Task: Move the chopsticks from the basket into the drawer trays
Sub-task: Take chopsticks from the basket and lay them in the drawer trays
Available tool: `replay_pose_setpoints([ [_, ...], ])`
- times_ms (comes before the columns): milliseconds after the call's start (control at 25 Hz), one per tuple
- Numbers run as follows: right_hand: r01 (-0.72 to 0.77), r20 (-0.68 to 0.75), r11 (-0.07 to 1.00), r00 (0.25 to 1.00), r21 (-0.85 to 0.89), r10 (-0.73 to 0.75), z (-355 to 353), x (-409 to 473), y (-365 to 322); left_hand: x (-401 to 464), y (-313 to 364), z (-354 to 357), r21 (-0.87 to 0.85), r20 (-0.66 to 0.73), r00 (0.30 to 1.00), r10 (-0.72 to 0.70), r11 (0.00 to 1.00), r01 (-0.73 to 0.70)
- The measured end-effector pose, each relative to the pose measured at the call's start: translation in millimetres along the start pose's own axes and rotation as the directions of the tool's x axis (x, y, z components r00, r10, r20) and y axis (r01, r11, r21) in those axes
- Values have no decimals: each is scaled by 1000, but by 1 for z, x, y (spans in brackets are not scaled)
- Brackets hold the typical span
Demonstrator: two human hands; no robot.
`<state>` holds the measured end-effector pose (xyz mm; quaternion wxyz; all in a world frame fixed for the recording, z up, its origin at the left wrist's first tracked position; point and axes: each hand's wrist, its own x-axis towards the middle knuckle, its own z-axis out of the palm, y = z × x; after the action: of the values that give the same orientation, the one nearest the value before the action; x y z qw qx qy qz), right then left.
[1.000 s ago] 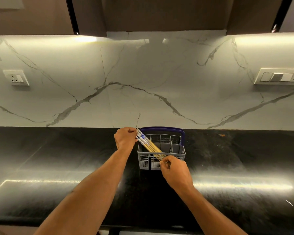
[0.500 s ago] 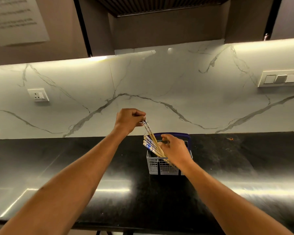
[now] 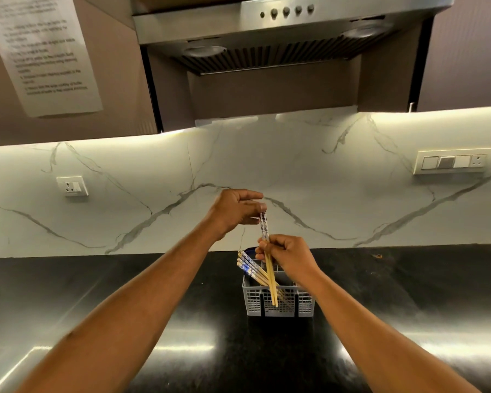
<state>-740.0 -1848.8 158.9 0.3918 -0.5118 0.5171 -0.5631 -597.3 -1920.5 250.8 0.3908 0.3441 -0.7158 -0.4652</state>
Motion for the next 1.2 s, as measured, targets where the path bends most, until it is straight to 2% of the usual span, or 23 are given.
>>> replay_pose_setpoints([
  [320, -37, 126, 997, 992, 64, 28, -15, -16, 5, -23, -24, 27, -212, 35, 999, 10, 977, -2],
  [520, -35, 162, 999, 986, 28, 30, -21, -19, 10, -27, -32, 31, -226, 24, 999, -29, 973, 34],
  [720, -101, 198, 995, 975, 4, 98, -25, -26, 17, -35, -44, 36, -227, 46, 994, -96, 968, 104],
  [840, -129, 174, 992, 977, 11, 125, -27, -39, 27, -40, -54, 41, -270, 29, 990, -141, 952, 144],
  [1000, -209, 72, 978, 976, 22, 207, -31, -71, 62, -61, -83, 57, -327, 50, 974, -223, 917, 227],
  [1200, -363, 82, 930, 926, -61, 367, -41, -102, 107, -93, -119, 89, -363, 125, 933, -338, 859, 360],
])
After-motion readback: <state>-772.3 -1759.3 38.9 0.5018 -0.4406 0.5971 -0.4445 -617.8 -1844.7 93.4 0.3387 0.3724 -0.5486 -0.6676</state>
